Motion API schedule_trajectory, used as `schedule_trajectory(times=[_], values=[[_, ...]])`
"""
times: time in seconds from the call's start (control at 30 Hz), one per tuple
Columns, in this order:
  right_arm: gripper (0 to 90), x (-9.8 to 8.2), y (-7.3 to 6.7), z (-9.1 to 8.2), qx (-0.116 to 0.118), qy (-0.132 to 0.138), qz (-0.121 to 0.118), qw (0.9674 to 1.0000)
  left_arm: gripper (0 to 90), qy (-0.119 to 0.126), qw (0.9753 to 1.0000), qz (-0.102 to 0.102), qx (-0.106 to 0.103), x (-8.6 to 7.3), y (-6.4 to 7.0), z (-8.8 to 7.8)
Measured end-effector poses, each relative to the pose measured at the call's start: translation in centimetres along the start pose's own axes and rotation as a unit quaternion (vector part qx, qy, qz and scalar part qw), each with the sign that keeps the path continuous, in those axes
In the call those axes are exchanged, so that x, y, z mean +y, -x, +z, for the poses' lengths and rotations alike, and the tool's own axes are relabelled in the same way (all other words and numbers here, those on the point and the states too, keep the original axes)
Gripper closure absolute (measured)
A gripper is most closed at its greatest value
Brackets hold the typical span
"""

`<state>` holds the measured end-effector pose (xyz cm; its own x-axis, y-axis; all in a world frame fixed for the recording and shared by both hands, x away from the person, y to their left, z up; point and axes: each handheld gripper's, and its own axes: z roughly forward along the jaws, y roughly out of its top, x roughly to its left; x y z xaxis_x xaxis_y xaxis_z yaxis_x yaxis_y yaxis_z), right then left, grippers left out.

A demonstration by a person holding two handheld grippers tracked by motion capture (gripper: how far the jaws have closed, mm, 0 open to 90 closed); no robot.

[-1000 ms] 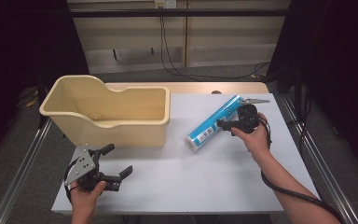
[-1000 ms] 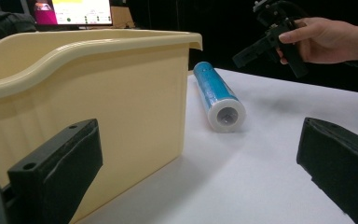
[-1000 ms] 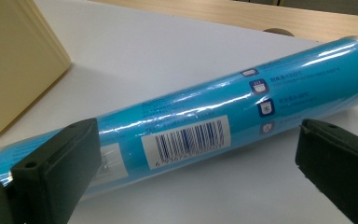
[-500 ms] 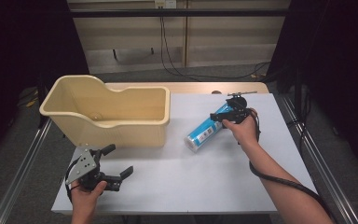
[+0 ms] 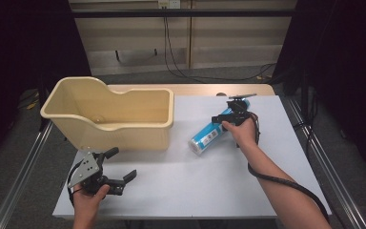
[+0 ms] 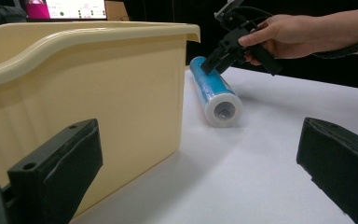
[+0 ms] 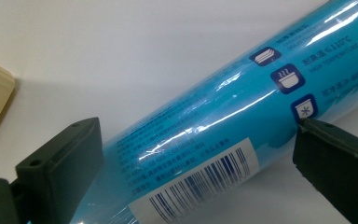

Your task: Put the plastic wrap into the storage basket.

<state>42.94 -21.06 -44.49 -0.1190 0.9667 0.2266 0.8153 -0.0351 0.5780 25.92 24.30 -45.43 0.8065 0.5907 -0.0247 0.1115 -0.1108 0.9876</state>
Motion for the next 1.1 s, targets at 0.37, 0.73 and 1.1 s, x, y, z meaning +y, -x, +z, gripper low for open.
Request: schedule_trajectory(times=[0.37, 0.73, 1.1], values=[[1.2, 0.06, -0.32, 0.21, -0.011, -0.006, 0.018, 0.9998, 0.0, -0.003, 1.0000, 0.003, -0.001, 0.07, 0.10, 0.09], [1.7, 0.21, -0.90, 0.43, -0.026, -0.009, 0.030, 0.9992, 0.1, -0.004, 1.0000, 0.004, -0.001, 0.09, 0.08, 0.08], [4.8, -0.06, -0.60, -0.49, -0.027, -0.017, 0.031, 0.9990, 0.2, -0.003, 1.0000, 0.007, 0.001, 0.16, 0.16, -0.07]])
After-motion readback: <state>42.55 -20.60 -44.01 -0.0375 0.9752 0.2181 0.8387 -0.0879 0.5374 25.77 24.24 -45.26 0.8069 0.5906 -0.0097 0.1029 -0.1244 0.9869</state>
